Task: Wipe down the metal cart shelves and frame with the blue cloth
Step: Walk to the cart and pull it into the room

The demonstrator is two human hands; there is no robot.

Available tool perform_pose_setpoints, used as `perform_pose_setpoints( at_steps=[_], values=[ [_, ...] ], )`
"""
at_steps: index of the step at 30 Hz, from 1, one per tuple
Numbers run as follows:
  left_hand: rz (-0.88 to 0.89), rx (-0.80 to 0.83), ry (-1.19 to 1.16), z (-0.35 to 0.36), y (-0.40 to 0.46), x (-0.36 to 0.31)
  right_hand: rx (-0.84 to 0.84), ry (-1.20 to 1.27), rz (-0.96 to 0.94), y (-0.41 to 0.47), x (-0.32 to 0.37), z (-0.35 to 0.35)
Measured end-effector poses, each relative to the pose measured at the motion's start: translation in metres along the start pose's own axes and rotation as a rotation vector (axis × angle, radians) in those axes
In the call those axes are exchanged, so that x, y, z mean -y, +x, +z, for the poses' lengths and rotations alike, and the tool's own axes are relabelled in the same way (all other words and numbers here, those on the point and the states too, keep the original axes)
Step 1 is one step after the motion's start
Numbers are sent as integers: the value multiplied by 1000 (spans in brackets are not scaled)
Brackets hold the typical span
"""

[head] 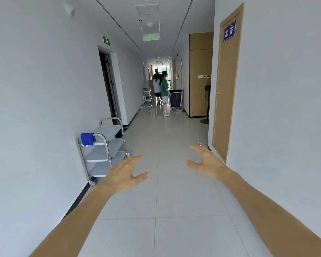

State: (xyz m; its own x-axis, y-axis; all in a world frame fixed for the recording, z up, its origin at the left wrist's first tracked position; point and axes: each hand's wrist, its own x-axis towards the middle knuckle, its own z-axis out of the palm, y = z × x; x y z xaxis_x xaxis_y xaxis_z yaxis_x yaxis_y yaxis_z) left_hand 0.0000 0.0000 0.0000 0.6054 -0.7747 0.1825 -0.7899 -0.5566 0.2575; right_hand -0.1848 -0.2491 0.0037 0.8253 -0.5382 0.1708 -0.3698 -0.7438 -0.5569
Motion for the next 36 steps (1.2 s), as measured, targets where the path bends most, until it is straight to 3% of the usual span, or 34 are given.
perform_pose_setpoints(
  at_steps=[17,25,36],
  values=[
    [-31,30,4,67,249,5,78,50,-21,248,-100,-3],
    [-21,63,-21,111,387,57,101,43,-13,392,-133,44],
    [31,74,-47,119,619,127,51,51,12,624,-161,68]
  ],
)
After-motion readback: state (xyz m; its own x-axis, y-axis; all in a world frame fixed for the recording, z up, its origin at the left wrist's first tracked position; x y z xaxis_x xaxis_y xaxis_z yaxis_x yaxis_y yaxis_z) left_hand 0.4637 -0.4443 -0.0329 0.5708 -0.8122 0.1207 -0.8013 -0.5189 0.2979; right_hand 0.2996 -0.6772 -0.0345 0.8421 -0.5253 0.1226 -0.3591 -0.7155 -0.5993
